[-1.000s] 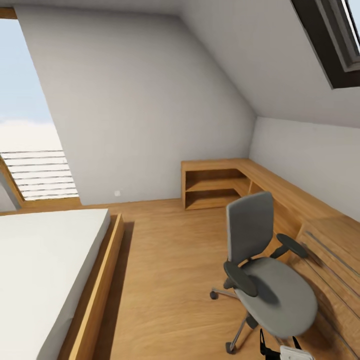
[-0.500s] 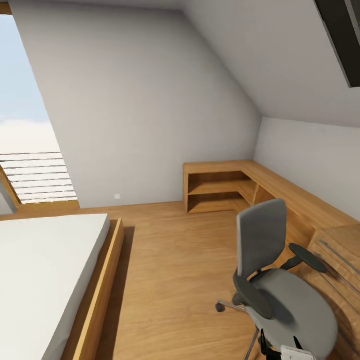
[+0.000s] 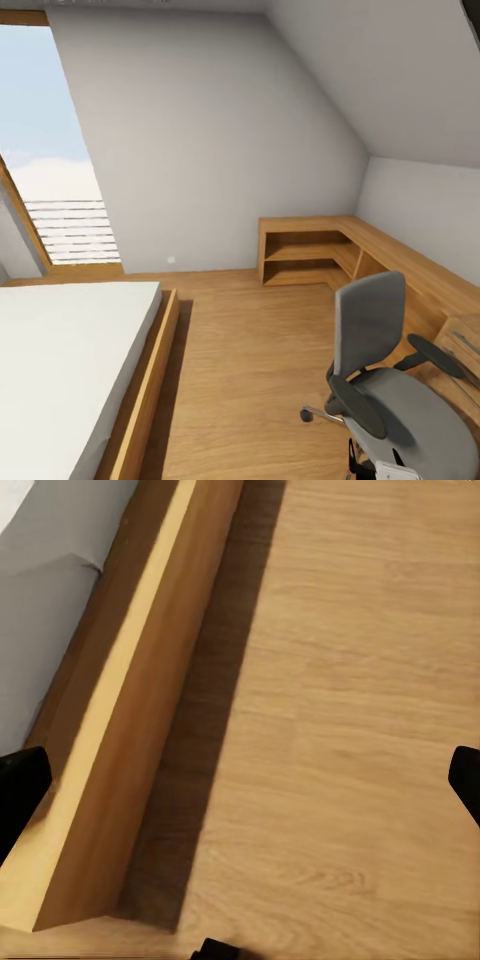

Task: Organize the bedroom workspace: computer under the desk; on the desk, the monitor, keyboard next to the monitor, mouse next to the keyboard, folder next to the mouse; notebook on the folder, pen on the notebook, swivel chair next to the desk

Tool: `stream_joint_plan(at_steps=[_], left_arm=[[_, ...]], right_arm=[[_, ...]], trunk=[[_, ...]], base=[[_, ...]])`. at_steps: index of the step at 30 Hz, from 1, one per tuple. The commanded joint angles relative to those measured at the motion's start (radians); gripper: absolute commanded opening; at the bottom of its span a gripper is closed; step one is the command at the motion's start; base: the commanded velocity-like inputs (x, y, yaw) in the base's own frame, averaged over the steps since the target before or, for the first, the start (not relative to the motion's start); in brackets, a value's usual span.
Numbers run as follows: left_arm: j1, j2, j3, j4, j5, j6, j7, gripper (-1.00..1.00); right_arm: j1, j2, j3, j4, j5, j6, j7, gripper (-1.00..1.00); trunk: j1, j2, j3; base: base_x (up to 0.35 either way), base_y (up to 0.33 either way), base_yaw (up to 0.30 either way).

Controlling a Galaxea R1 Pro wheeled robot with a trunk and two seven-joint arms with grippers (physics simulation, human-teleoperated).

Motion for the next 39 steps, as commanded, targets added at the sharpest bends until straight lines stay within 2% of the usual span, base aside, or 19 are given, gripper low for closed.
stream_joint_plan(at_steps=[1,22,32,39], left_arm=[[-0.001,0.0,-0.008,0.0,0.003,-0.003,0.008,1.0],[-0.001,0.0,-0.01,0.0,0.003,-0.003,0.008,1.0],[-0.001,0.0,-0.01,0.0,0.003,-0.003,0.008,1.0],[-0.001,0.0,-0.01,0.0,0.002,-0.003,0.007,1.0]], right_arm=[[0.0,0.0,0.009,-0.001,-0.005,-0.001,-0.005,1.0],[0.0,-0.001,0.01,-0.001,-0.003,-0.001,-0.004,1.0],[0.0,-0.001,0.01,-0.001,-0.003,0.0,-0.003,1.0],[0.0,-0.001,0.011,0.0,-0.003,0.0,-0.002,1.0]], trunk=[[0.0,-0.001,-0.002],[0.0,-0.001,-0.002],[0.0,-0.001,-0.002],[0.0,-0.001,-0.002]], base=[[0.053,0.001,0.178],[0.288,0.001,0.026],[0.287,0.169,0.0],[0.315,0.041,0.0]])
